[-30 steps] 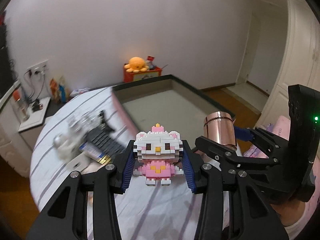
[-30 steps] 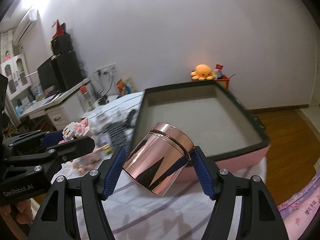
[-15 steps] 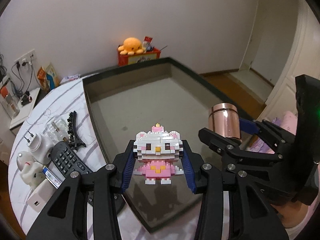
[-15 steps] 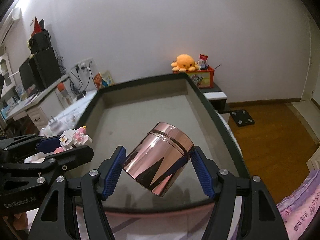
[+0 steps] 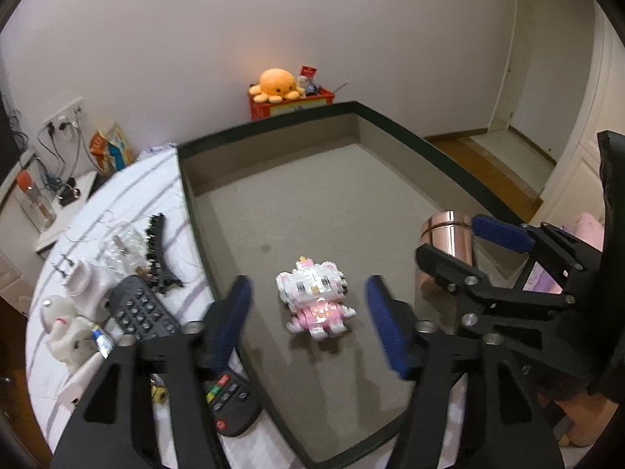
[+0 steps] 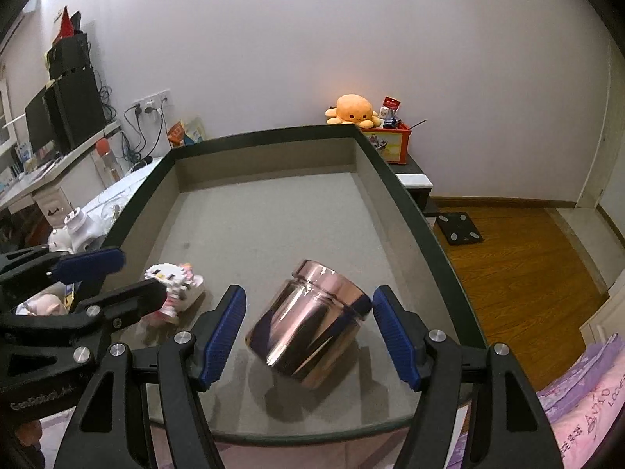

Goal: Organize rigid objects
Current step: 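Carry the cat figure and canister over the pink box and release both, then withdraw both tools from the box toward the remaining items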

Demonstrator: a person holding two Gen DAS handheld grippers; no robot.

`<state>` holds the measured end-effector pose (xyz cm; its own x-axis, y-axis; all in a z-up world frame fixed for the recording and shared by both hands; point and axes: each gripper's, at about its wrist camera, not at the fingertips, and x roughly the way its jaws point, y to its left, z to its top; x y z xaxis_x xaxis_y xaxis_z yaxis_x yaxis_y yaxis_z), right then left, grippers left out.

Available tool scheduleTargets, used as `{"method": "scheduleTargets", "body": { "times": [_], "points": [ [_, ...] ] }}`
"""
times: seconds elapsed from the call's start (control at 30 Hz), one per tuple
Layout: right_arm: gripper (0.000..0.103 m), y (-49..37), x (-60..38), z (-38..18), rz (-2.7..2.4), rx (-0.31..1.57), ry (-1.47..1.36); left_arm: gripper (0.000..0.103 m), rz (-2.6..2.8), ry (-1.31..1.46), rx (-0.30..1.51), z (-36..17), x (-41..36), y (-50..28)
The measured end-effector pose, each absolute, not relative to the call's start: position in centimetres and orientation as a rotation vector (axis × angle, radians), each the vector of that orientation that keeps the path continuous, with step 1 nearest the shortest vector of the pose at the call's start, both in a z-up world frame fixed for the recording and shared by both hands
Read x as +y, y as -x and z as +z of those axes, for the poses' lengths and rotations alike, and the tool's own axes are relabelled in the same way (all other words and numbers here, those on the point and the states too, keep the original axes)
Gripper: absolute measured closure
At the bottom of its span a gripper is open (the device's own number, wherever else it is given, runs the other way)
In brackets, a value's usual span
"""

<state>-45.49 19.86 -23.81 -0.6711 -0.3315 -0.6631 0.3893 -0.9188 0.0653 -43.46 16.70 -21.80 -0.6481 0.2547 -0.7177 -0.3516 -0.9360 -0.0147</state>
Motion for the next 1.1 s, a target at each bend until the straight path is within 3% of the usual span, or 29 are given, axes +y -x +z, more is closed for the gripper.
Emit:
{"method": "scheduleTargets", "body": {
  "times": [0.17, 0.33, 0.63, 1.1],
  "points": [
    [0.03, 44.2, 20.2, -22.7, -2.58, 0.108, -0.969, 0.022, 2.623, 1.031, 0.184, -20.1, 16.0, 41.5],
    [0.026, 41.5, 20.2, -20.4, -2.607, 0.084, -0.886, 0.02, 2.659, 0.966, 0.152, -18.0, 14.0, 38.6],
    [0.023, 34.3, 17.6, -16.9, -2.561, 0.031, -0.739, 0.005, 2.819, 0.815, 0.122, -14.7, 5.9, 30.7],
    [0.023, 28.0, 10.7, -17.9, -2.408, 0.071, -0.768, 0.004, 2.919, 0.897, 0.108, -16.2, -2.3, 25.2]
  ]
}}
